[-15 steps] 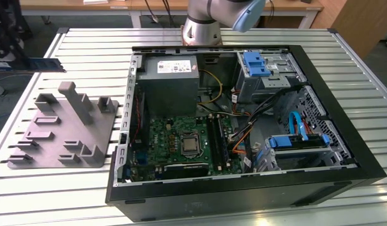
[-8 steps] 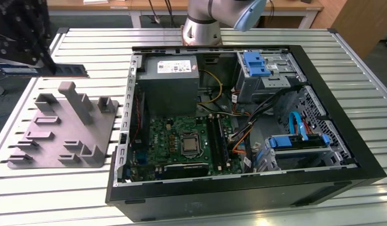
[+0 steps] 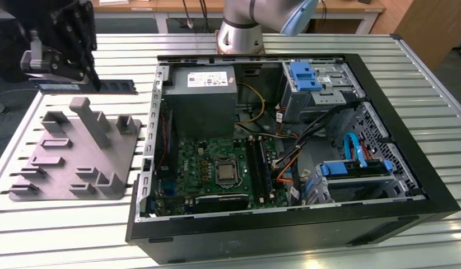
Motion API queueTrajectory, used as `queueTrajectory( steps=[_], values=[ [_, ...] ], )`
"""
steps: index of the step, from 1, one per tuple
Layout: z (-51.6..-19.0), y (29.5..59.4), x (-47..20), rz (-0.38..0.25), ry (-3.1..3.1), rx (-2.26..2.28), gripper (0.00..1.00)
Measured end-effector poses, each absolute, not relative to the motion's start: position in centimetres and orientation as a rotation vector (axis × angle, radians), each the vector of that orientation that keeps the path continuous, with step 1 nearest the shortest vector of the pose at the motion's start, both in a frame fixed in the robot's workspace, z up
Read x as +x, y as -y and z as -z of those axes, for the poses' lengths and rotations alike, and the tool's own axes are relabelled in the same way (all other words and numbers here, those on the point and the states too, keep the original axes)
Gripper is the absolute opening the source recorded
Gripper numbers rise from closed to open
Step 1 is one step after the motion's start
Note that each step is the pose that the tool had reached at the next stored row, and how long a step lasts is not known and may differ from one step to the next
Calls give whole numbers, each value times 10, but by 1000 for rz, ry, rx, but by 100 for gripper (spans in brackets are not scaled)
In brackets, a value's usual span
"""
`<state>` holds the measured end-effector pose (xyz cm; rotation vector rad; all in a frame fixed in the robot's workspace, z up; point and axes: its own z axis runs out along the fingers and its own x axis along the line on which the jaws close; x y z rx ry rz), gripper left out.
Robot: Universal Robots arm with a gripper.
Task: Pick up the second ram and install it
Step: 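Pick up the second ram and move it above second insertion slot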
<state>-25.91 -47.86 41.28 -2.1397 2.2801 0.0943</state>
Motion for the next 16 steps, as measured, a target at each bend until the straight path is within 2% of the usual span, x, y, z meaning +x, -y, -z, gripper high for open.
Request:
queueTrajectory(
  steps=[16],
  values=[
    [-407, 479, -187, -99, -2283, -2142, 14]
  ],
)
